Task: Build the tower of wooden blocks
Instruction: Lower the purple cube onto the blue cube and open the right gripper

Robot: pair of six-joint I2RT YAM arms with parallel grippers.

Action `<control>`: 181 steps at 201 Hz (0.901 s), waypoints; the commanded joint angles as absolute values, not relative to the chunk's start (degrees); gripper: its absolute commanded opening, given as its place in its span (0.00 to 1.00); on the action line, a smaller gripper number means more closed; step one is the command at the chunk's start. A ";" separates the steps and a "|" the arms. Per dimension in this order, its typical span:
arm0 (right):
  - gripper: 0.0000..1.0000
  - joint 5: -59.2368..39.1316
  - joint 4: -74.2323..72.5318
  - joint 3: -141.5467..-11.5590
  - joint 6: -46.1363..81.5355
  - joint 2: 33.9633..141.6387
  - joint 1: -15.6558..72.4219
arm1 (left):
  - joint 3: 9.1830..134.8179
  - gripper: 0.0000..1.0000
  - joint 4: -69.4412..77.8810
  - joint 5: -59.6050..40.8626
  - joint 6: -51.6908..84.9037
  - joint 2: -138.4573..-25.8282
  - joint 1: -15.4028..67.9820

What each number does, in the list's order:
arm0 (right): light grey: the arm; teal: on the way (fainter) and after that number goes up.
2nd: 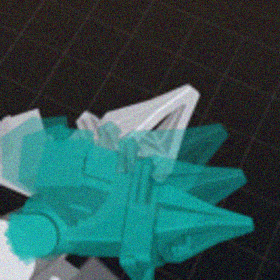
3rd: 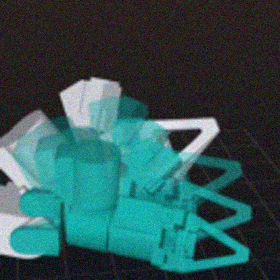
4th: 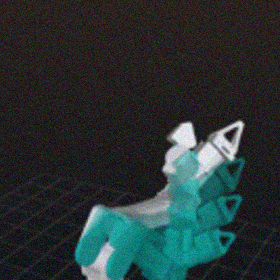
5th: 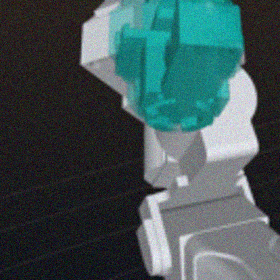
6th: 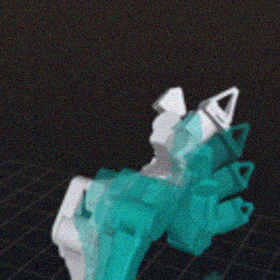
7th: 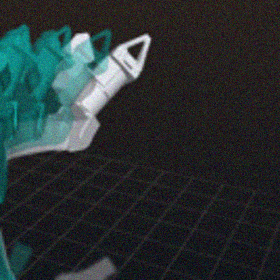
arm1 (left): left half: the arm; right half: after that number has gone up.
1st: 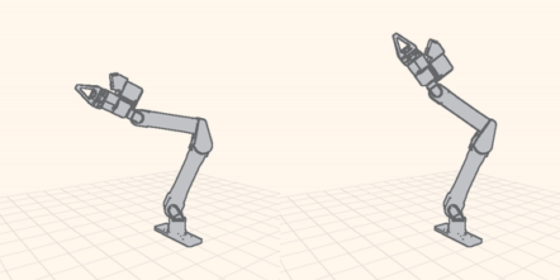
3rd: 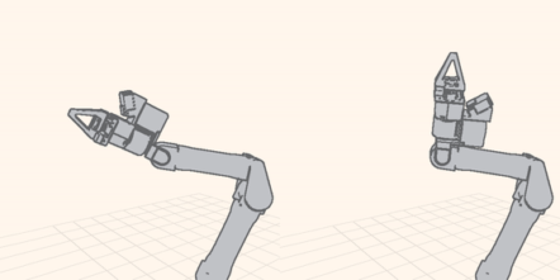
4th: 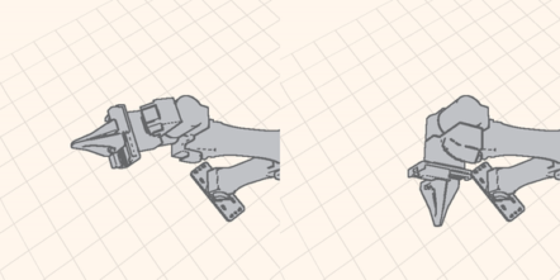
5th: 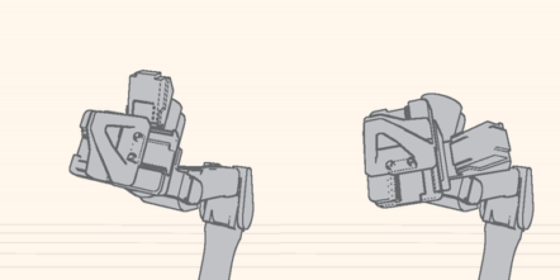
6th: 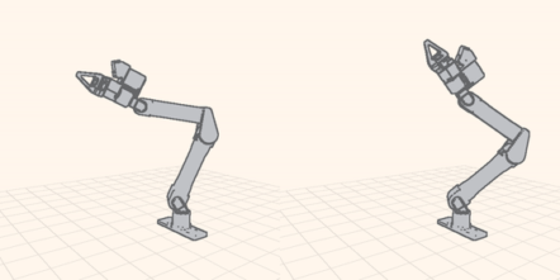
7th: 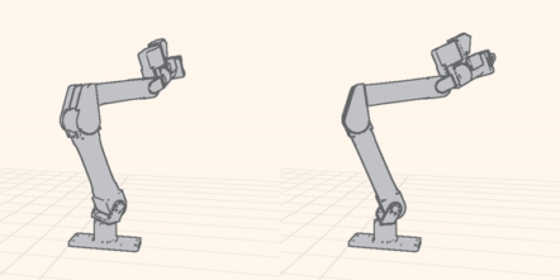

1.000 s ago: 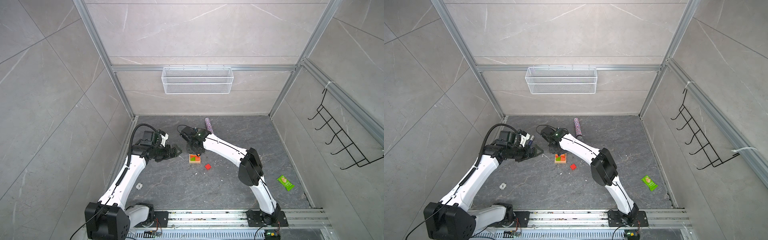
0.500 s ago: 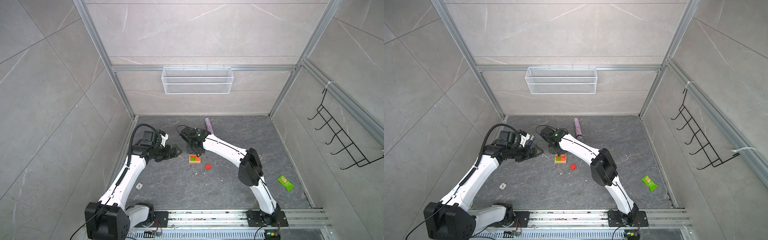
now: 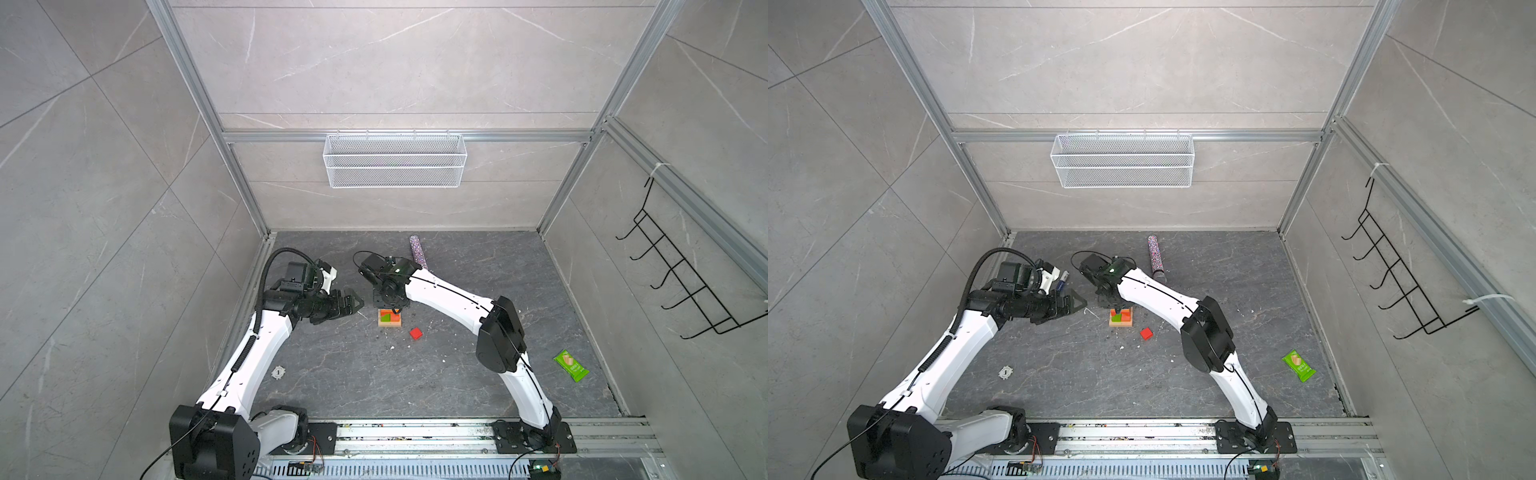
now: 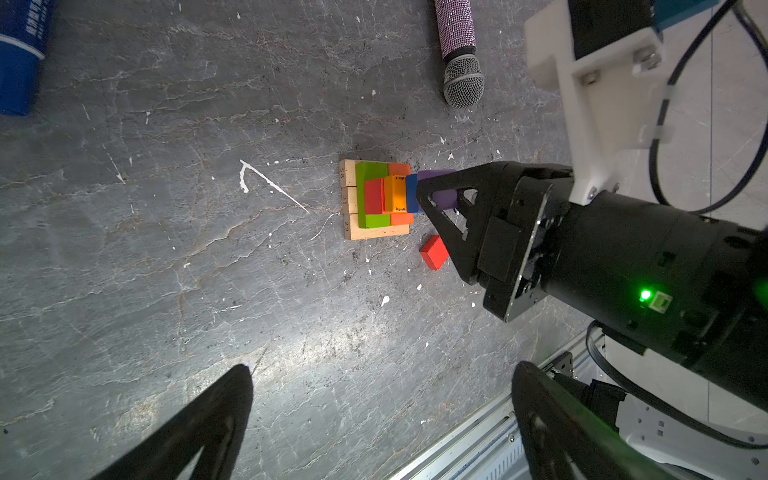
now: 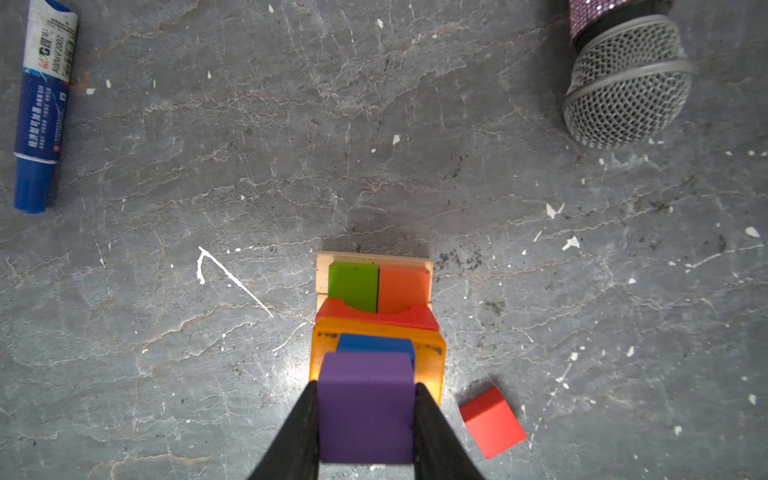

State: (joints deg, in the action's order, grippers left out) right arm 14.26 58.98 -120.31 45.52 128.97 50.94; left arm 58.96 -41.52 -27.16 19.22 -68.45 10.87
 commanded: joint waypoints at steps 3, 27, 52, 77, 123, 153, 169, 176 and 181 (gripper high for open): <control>0.11 15.82 60.41 -119.38 46.85 127.53 51.36 | 58.71 0.99 -40.78 -27.76 18.02 -66.88 10.56; 0.14 15.76 60.25 -119.38 46.78 127.53 51.35 | 58.80 0.99 -40.78 -27.75 18.02 -66.95 10.56; 0.19 15.74 60.29 -119.59 46.69 127.33 51.36 | 58.80 0.99 -40.78 -27.68 18.01 -67.06 10.56; 0.23 15.96 60.22 -119.66 46.50 127.02 51.41 | 58.80 0.99 -40.78 -27.67 17.97 -67.23 10.57; 0.37 16.29 59.28 -119.20 44.18 124.54 51.51 | 58.97 0.99 -40.94 -27.45 17.93 -67.24 10.59; 0.51 17.18 53.47 -112.21 42.25 118.35 52.05 | 58.89 0.99 -40.87 -27.42 17.98 -67.21 10.60; 0.59 17.37 50.07 -107.90 41.64 115.03 52.11 | 58.90 0.99 -40.87 -27.36 17.97 -67.32 10.59; 0.59 17.43 49.18 -106.53 40.92 113.83 52.11 | 58.89 0.99 -40.91 -27.32 17.93 -67.32 10.60; 0.59 17.47 48.81 -105.88 40.09 113.23 52.08 | 58.94 0.99 -40.87 -27.30 18.01 -67.34 10.60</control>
State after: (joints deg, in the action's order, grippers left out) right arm 15.92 53.65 -109.67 42.98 119.04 51.66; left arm 58.96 -41.52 -27.14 19.22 -68.45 10.87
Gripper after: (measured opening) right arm 0.585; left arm 0.992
